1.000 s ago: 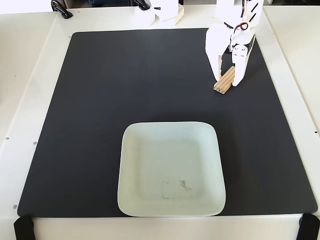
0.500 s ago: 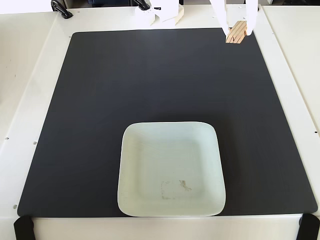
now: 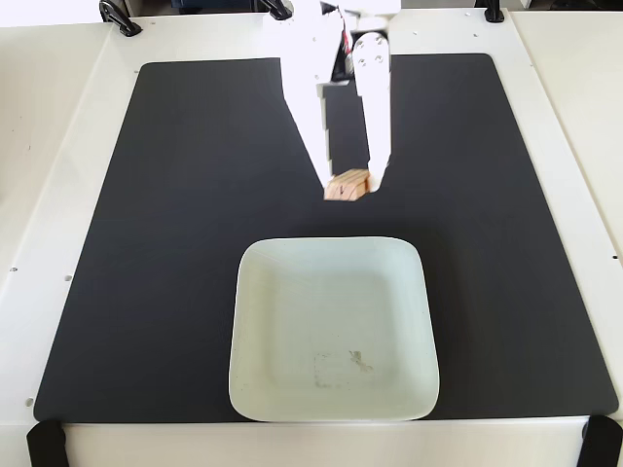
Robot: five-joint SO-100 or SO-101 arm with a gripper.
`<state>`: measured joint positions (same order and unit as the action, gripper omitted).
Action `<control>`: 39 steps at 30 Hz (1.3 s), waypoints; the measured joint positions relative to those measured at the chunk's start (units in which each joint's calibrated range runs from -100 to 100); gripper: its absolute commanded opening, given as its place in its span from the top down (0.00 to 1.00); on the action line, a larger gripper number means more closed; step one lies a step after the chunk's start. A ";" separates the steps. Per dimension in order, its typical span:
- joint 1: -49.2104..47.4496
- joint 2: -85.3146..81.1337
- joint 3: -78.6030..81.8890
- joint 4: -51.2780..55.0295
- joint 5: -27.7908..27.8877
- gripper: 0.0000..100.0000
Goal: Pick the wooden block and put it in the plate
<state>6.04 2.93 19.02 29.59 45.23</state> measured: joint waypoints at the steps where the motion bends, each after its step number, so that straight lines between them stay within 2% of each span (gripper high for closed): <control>1: 0.39 1.87 -0.70 -2.64 0.52 0.91; 5: 0.87 9.44 -6.06 -7.40 1.36 0.91; 12: 1.45 18.89 -17.13 -8.08 1.46 0.91; 27: 3.09 20.93 -20.20 -8.08 1.46 0.90; 29: 3.38 20.93 -20.20 -8.08 1.46 0.85; 35: 3.77 21.61 -20.29 -8.08 1.36 0.46; 37: 4.54 21.61 -20.29 -8.67 1.46 0.41; 39: 5.50 21.61 -20.29 -11.05 1.46 0.43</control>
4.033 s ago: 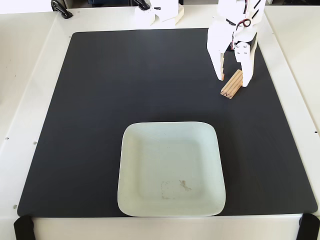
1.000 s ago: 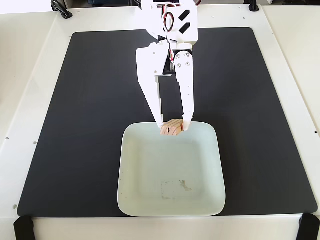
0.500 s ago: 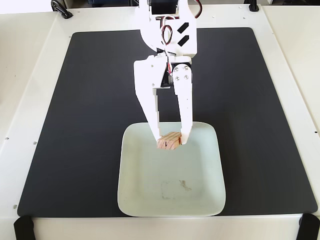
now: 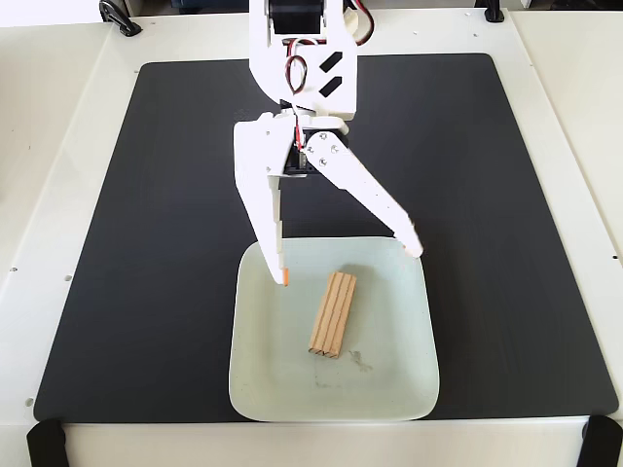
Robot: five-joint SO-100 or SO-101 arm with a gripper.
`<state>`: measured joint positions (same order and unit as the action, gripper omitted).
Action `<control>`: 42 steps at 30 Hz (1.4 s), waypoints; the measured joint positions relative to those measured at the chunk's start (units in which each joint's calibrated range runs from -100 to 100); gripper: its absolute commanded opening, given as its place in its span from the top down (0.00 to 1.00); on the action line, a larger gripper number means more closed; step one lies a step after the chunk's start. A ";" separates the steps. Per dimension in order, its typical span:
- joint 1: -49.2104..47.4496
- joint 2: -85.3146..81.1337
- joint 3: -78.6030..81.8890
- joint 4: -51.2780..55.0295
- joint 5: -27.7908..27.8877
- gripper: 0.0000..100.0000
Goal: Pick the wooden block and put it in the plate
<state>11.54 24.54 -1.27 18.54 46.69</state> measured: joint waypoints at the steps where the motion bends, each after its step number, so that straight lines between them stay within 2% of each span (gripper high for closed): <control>1: 0.19 0.00 0.00 -1.19 -0.21 0.46; 4: 0.10 0.00 0.09 -3.74 0.00 0.63; 8: -0.68 0.00 0.09 -4.08 -0.05 0.93; 9: -0.68 0.00 0.09 -4.08 -0.05 0.99; 10: -0.68 0.00 0.09 -4.08 -0.05 1.00; 12: -0.58 0.00 0.09 -4.08 -0.26 0.97; 17: -0.58 -0.43 1.67 -4.08 -0.26 0.99; 22: -0.58 -8.93 12.47 -4.08 -0.31 0.99; 42: -5.31 -85.24 87.57 -4.34 0.00 0.99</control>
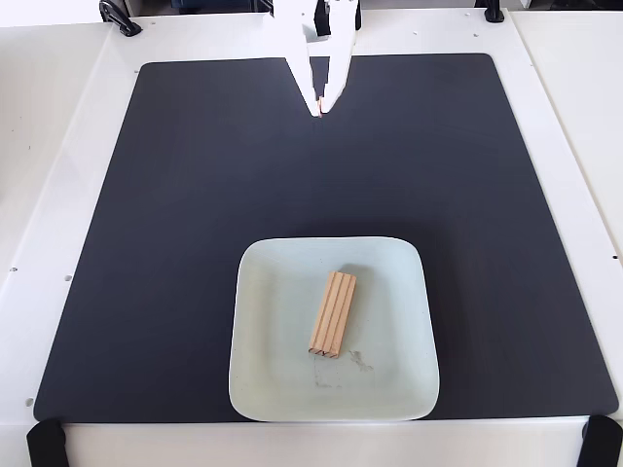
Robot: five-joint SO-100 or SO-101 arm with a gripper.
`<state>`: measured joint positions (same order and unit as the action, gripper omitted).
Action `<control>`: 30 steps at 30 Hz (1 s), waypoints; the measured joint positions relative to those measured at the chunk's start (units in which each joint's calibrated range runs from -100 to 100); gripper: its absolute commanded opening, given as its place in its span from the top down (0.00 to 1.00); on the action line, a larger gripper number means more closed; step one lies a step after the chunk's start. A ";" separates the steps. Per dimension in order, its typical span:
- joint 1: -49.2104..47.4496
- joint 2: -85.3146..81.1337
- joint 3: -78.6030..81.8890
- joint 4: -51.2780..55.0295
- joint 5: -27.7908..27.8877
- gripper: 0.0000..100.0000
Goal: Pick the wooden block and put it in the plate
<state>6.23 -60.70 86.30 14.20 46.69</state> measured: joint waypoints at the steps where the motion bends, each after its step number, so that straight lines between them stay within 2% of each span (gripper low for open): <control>1: -0.19 -4.17 3.43 0.00 0.00 0.99; 4: -1.35 -15.82 10.63 0.94 -0.10 0.99; 8: -1.93 -25.44 12.47 10.80 -0.16 0.99; 20: -1.64 -37.09 12.82 44.47 -0.10 0.99; 30: -1.64 -37.43 12.82 62.24 -0.10 0.99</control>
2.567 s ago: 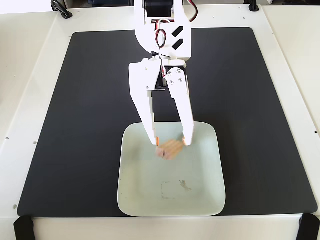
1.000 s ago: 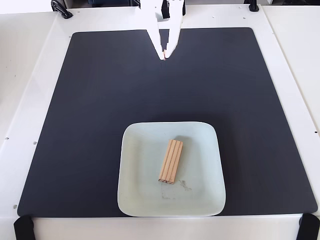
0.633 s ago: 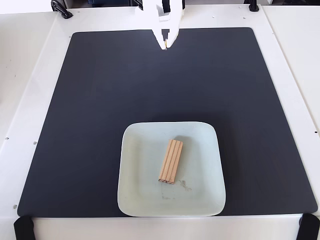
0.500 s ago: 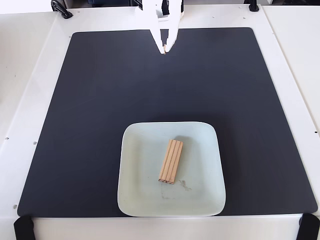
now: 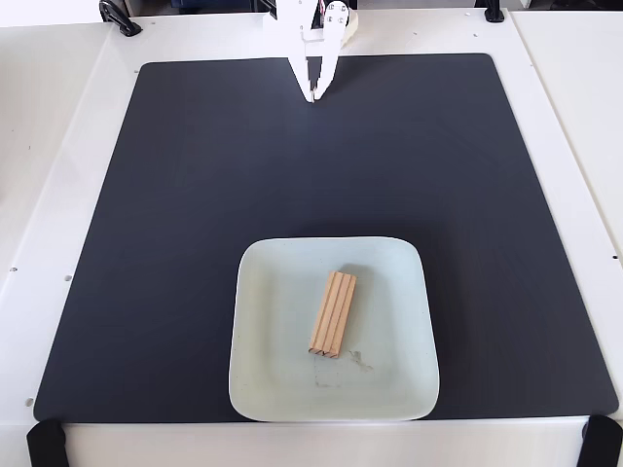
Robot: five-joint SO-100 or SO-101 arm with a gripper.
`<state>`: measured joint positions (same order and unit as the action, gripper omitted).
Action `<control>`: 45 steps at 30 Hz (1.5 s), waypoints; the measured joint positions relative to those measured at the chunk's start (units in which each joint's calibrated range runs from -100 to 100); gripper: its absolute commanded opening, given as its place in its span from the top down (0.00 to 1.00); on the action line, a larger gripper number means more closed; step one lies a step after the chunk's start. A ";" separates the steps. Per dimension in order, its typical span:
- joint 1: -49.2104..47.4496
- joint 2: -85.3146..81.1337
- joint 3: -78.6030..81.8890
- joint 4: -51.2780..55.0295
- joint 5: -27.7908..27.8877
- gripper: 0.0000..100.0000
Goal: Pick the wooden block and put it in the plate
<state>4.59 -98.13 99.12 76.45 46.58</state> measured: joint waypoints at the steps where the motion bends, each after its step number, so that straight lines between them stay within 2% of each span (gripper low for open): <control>1: -0.10 0.00 0.00 0.68 0.00 0.99; 45: -0.10 0.00 0.00 1.79 0.10 0.99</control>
<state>4.49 -98.13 99.12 78.23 46.69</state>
